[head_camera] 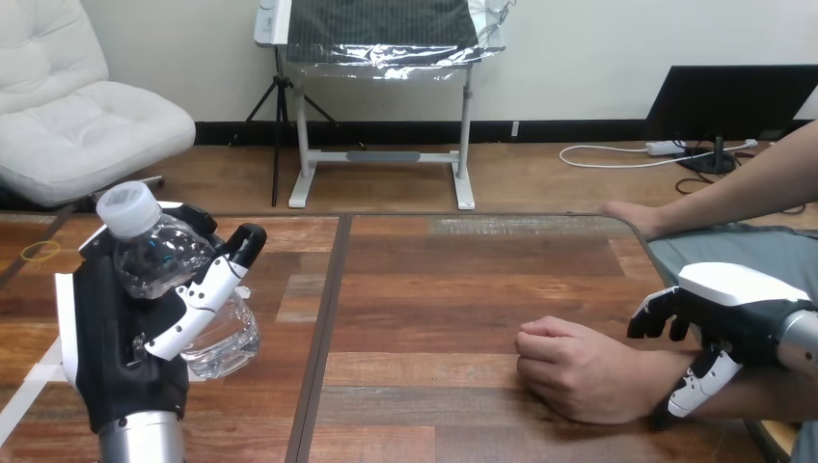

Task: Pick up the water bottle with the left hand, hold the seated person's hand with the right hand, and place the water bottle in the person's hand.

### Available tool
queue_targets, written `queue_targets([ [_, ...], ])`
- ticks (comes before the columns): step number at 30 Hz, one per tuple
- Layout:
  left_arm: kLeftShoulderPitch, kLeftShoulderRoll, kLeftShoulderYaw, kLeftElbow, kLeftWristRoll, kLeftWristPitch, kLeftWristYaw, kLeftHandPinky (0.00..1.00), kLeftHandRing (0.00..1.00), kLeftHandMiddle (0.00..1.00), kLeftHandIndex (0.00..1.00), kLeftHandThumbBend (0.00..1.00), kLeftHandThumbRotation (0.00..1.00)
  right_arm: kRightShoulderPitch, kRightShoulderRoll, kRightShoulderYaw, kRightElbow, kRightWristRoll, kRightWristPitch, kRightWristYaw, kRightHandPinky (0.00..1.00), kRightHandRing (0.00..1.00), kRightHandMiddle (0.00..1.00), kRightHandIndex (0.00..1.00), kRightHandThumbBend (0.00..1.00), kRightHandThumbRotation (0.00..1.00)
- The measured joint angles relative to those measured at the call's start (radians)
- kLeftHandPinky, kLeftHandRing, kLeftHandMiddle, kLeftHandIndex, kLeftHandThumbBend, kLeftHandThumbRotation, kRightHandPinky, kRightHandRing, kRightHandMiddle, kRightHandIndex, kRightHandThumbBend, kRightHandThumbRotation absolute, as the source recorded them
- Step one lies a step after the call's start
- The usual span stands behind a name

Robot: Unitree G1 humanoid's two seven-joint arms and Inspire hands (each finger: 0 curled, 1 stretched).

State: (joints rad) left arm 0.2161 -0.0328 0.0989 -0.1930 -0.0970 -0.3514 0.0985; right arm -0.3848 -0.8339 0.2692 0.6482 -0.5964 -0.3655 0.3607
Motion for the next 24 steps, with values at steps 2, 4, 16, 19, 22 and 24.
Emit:
queue_targets([
  [2, 0.000, 0.000, 0.001, 0.000, -0.002, 0.000, 0.000, 0.20, 0.26, 0.32, 0.36, 0.55, 0.00, 0.004, 0.000, -0.004, -0.006, 0.013, 0.007, 0.012, 0.60, 0.73, 0.77, 0.75, 0.80, 0.25],
  [4, 0.000, 0.000, 0.002, 0.000, -0.002, 0.001, 0.000, 0.20, 0.26, 0.32, 0.36, 0.55, 0.00, 0.010, 0.000, -0.010, -0.018, 0.027, 0.017, 0.025, 0.61, 0.73, 0.77, 0.75, 0.79, 0.26],
  [16, 0.000, 0.001, 0.013, 0.000, -0.012, 0.019, 0.000, 0.19, 0.25, 0.32, 0.36, 0.55, 0.00, 0.046, -0.003, -0.038, -0.094, 0.083, 0.103, 0.112, 0.64, 0.73, 0.78, 0.78, 0.79, 0.32],
  [19, 0.000, 0.001, 0.018, 0.000, -0.014, 0.021, 0.000, 0.19, 0.25, 0.32, 0.36, 0.55, 0.00, 0.054, -0.003, -0.044, -0.118, 0.091, 0.136, 0.139, 0.64, 0.73, 0.78, 0.78, 0.82, 0.33],
  [22, -0.001, 0.001, 0.021, -0.001, -0.016, 0.024, -0.001, 0.19, 0.25, 0.32, 0.36, 0.55, 0.00, 0.060, -0.003, -0.049, -0.143, 0.101, 0.175, 0.175, 0.64, 0.74, 0.79, 0.80, 0.82, 0.35],
  [24, -0.001, 0.001, 0.023, -0.001, -0.020, 0.028, -0.001, 0.19, 0.25, 0.32, 0.36, 0.56, 0.00, 0.063, -0.003, -0.052, -0.163, 0.112, 0.205, 0.205, 0.63, 0.73, 0.79, 0.80, 0.82, 0.36],
])
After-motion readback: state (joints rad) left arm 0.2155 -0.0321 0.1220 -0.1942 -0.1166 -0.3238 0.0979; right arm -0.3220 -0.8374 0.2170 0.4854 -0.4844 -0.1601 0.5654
